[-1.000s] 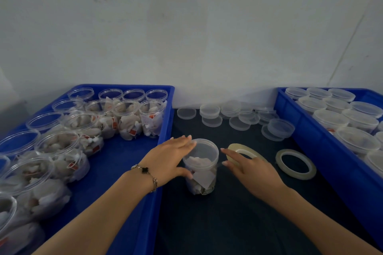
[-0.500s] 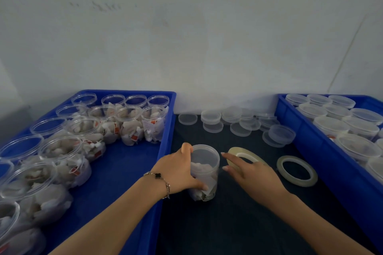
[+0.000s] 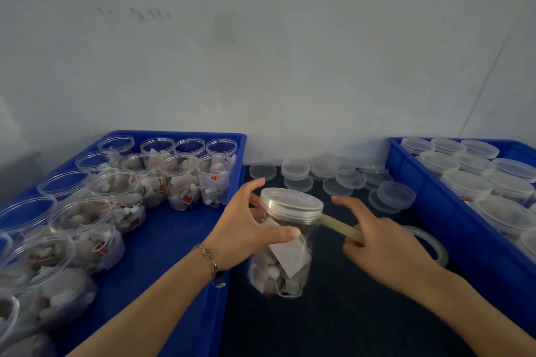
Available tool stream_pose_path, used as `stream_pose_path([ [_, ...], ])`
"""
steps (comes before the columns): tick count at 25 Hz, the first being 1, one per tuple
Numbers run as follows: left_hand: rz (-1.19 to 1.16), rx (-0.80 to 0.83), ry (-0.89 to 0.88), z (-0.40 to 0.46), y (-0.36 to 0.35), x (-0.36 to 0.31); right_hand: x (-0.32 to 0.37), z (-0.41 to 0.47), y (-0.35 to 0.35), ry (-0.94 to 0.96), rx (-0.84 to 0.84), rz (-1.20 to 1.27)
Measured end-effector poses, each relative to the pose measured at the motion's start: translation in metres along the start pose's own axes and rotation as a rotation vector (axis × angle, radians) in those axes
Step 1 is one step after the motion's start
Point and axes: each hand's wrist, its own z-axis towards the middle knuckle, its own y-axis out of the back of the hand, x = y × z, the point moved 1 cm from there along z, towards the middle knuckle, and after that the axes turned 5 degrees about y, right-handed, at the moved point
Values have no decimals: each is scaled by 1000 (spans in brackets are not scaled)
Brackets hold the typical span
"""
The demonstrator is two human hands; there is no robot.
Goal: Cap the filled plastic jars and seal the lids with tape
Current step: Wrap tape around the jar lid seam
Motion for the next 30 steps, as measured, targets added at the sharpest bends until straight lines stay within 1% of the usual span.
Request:
stream_pose_path([
  [4, -305, 40, 37, -9, -5, -5, 14, 6, 20, -24, -73, -178],
  [9, -451, 98, 37, -13, -3, -10, 23, 15, 28, 9, -124, -290],
  [13, -502, 128, 13, -17, -5, -12, 18, 31, 24, -52, -80, -251],
  [16, -518, 167, 2, -17, -8, -11, 16, 40, 22, -34, -60, -185],
  [19, -576, 228, -19, -16, -9, -8, 25, 44, 19, 6, -69, -97],
  [22, -663, 289, -35, -15, -9, -4, 33, 48, 16, -11, -107, -41],
  [24, -639, 220, 50, -4, -7, -8, 35, 49, 13, -70, -121, -33],
  [25, -556, 199, 107, -2, -6, -13, 37, 48, 11, -106, -126, -36],
  [26, -469, 221, 116, -5, -5, -12, 38, 48, 10, -130, -132, -45],
  [27, -360, 160, 107, -4, -5, -10, 39, 49, 8, -139, -136, -60],
  [28, -307, 71, 107, -3, -7, -9, 39, 49, 6, -143, -139, -71],
  [30, -381, -84, 109, -10, -8, -9, 41, 50, 4, -150, -137, -90],
])
